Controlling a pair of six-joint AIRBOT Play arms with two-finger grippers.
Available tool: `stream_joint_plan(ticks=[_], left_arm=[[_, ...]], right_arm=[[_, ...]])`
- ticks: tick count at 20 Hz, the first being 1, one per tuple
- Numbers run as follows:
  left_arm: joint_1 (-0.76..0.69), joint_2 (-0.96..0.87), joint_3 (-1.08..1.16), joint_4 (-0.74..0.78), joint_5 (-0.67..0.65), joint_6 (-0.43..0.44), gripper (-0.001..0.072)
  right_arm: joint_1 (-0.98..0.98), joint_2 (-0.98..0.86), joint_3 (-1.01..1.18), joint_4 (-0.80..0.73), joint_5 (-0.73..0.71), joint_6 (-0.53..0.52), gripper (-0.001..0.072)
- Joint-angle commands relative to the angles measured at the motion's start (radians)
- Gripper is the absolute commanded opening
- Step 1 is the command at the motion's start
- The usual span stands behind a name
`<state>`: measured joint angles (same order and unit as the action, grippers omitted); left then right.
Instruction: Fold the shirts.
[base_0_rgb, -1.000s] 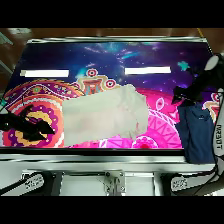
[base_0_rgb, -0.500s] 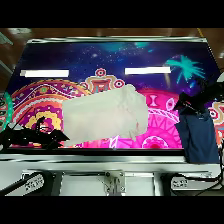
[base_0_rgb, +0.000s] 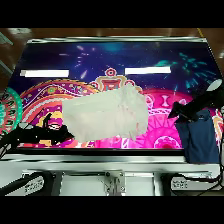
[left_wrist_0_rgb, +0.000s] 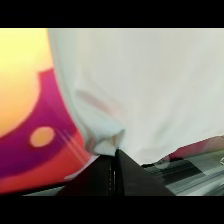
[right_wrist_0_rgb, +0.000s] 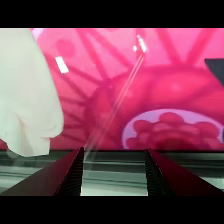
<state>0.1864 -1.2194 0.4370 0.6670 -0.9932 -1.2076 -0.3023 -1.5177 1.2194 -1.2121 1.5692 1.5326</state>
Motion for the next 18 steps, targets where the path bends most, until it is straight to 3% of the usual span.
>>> stream_joint_plan(ticks=[1, 3, 4, 5, 11, 15, 18], left_arm=[[-0.01, 0.028, 0.0, -0.016, 0.006, 0.02, 0.0036], [-0.009, 0.066, 0.0, -0.016, 0.006, 0.018, 0.0035], [-0.006, 0.087, 0.0, -0.016, 0.006, 0.018, 0.0036], [-0.003, 0.104, 0.0, -0.016, 0.006, 0.018, 0.0036], [0.006, 0.143, 0.0, -0.017, 0.006, 0.018, 0.0035], [0.006, 0.145, 0.0, -0.017, 0.006, 0.018, 0.0035], [0.006, 0.175, 0.048, -0.016, 0.016, 0.019, 0.0034]], right_arm=[[0.087, 0.001, -0.215, 0.15, -0.183, -0.008, 0.0522], [0.183, 0.001, -0.291, 0.189, -0.247, -0.08, 0.0525], [0.223, 0.001, -0.309, 0.159, -0.246, -0.096, 0.0646], [0.249, 0.001, -0.324, 0.15, -0.246, -0.094, 0.0701], [0.311, 0.001, -0.402, 0.262, -0.447, -0.024, 0.0688], [0.337, 0.007, -0.402, 0.294, -0.558, 0.01, 0.0066], [0.328, 0.086, -0.364, 0.267, -0.56, -0.05, 0.0066]])
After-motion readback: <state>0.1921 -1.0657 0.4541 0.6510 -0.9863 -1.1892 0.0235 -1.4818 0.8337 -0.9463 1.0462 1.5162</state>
